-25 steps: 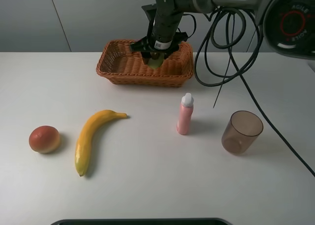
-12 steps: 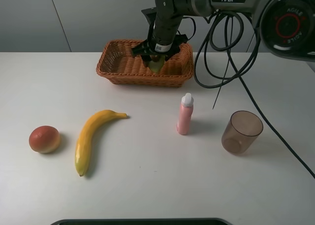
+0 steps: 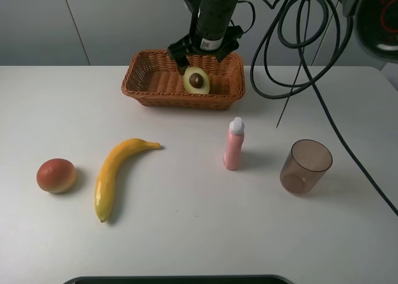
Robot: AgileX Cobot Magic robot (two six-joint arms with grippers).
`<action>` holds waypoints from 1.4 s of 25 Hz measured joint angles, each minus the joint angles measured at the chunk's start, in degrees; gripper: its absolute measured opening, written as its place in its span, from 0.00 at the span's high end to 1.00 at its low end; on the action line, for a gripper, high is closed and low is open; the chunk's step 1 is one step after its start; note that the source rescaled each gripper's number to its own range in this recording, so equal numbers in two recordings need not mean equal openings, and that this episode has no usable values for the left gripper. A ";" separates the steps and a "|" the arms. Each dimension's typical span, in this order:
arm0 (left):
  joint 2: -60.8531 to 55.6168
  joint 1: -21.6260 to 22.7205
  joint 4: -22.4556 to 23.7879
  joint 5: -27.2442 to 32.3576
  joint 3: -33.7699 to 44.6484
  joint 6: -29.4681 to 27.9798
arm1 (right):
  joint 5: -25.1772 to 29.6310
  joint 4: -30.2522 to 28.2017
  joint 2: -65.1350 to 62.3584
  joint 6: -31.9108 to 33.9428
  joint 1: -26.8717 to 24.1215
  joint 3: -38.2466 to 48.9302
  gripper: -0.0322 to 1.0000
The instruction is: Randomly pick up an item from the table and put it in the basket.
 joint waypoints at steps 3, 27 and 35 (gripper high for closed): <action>-0.02 0.00 0.00 0.00 0.00 0.00 | 3.90 -0.12 -5.71 -2.80 0.00 0.00 0.01; 0.00 0.00 0.00 0.00 0.00 0.00 | 16.06 -7.39 -61.07 -13.89 -21.14 20.88 0.01; 0.00 0.00 0.00 0.00 0.00 0.00 | 16.29 -7.43 -83.82 -11.11 -24.46 39.82 0.01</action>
